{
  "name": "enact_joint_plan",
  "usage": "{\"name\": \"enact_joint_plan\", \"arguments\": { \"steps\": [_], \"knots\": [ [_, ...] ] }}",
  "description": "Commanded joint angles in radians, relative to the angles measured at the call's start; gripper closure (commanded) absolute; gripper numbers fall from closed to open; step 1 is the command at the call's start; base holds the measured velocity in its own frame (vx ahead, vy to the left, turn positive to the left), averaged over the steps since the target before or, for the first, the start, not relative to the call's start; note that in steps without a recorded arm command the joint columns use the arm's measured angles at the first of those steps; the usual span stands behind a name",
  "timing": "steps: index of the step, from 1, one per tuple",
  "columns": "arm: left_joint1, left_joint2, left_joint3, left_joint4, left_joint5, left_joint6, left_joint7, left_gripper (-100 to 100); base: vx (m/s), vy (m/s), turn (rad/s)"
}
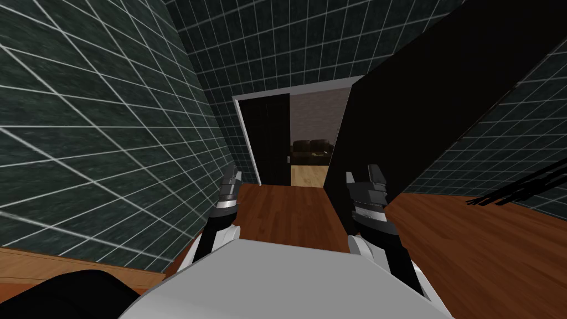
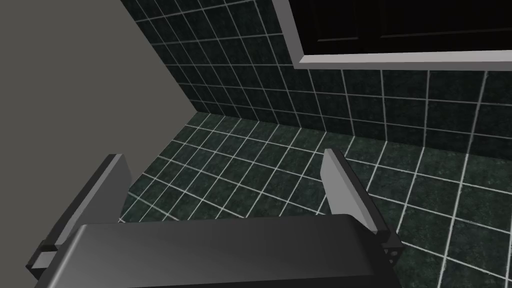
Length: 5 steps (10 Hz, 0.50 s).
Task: Pull the door open
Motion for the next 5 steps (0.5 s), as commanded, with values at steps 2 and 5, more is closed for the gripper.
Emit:
{"name": "enact_joint_plan", "arguments": {
  "steps": [2, 5],
  "knots": [
    [-0.012, 0.015, 0.002, 0.048, 0.004, -0.012, 0.008, -100, 0.126, -0.029, -0.044],
    [-0.027, 0.029, 0.005, 0.107, 0.009, -0.027, 0.018, -100, 0.159, -0.021, -0.027]
  ]
}}
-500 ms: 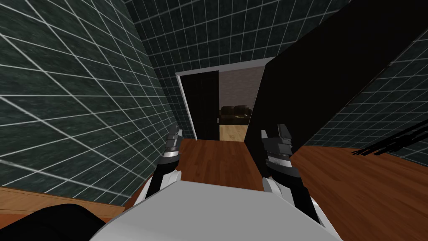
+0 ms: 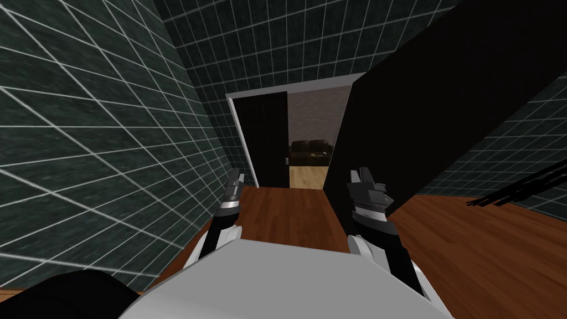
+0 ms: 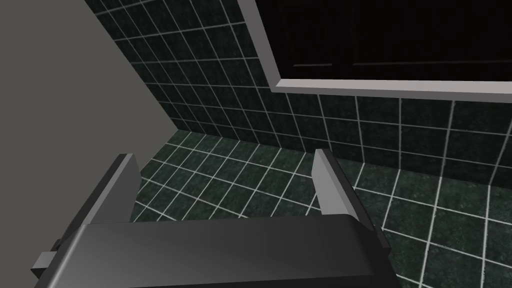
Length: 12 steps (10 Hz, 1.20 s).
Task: Pull the door open
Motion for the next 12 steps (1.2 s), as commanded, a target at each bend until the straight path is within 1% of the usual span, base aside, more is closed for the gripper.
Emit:
{"name": "enact_joint_plan", "arguments": {
  "steps": [1, 2, 3, 4, 6, 7, 12],
  "knots": [
    [-0.007, 0.007, 0.002, 0.028, 0.003, -0.008, 0.005, -100, 0.141, -0.035, -0.031],
    [-0.013, 0.012, 0.004, 0.051, 0.005, -0.014, 0.009, -100, 0.135, -0.038, -0.036],
    [-0.017, 0.014, 0.004, 0.065, 0.006, -0.017, 0.012, -100, 0.118, -0.019, -0.025],
    [-0.024, 0.019, 0.006, 0.094, 0.008, -0.025, 0.016, -100, 0.136, -0.023, -0.045],
    [-0.031, 0.025, 0.007, 0.124, 0.011, -0.032, 0.021, -100, 0.124, -0.020, -0.028],
    [-0.039, 0.030, 0.009, 0.155, 0.013, -0.040, 0.027, -100, 0.121, -0.038, -0.043],
    [-0.060, 0.041, 0.013, 0.240, 0.020, -0.062, 0.041, -100, 0.111, -0.022, -0.031]
  ]
}}
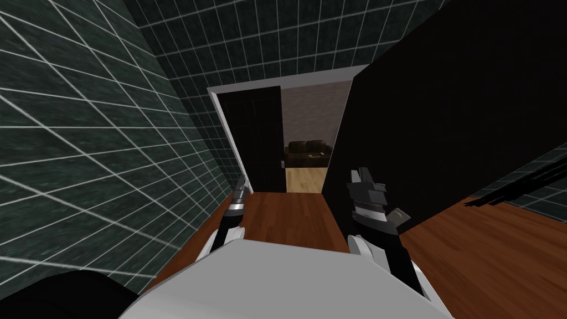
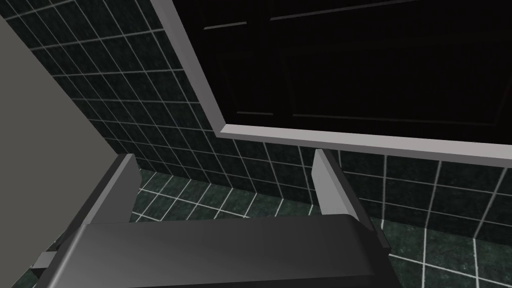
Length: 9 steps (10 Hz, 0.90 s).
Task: Pull the door open
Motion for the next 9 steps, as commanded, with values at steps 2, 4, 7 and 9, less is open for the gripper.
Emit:
{"name": "enact_joint_plan", "arguments": {
  "steps": [2, 4, 7, 9],
  "knots": [
    [-0.018, 0.011, 0.007, 0.065, 0.008, -0.015, 0.014, -100, 0.128, -0.031, -0.048],
    [-0.032, 0.017, 0.010, 0.121, 0.012, -0.029, 0.023, -100, 0.145, -0.025, -0.043],
    [-0.047, 0.022, 0.013, 0.181, 0.017, -0.044, 0.033, -100, 0.126, -0.026, -0.035],
    [-0.062, 0.027, 0.016, 0.241, 0.022, -0.060, 0.043, -100, 0.110, -0.024, -0.052]
  ]
}}
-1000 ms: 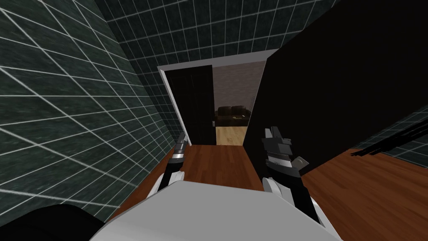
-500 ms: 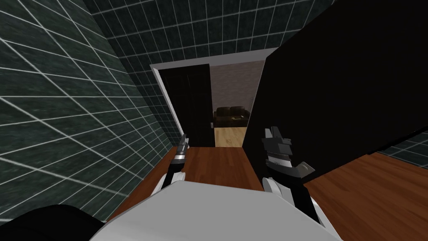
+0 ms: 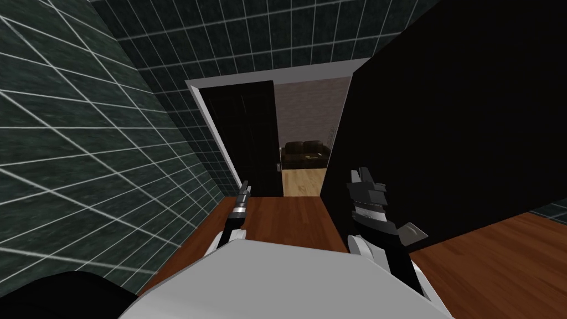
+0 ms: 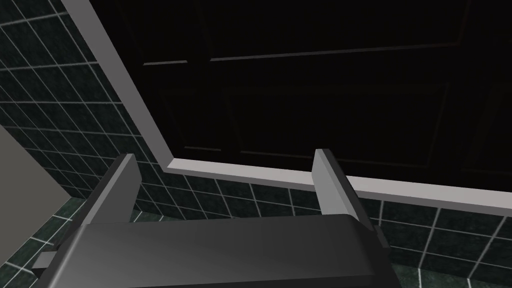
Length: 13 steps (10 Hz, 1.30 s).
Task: Pull the door open
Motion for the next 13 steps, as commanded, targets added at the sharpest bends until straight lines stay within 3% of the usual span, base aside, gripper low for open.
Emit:
{"name": "enact_joint_plan", "arguments": {
  "steps": [1, 13],
  "knots": [
    [-0.014, 0.004, 0.004, 0.043, 0.004, -0.008, 0.009, -100, 0.135, -0.033, -0.043],
    [-0.076, 0.017, 0.016, 0.289, 0.025, -0.071, 0.050, -100, 0.103, -0.019, -0.035]
  ]
}}
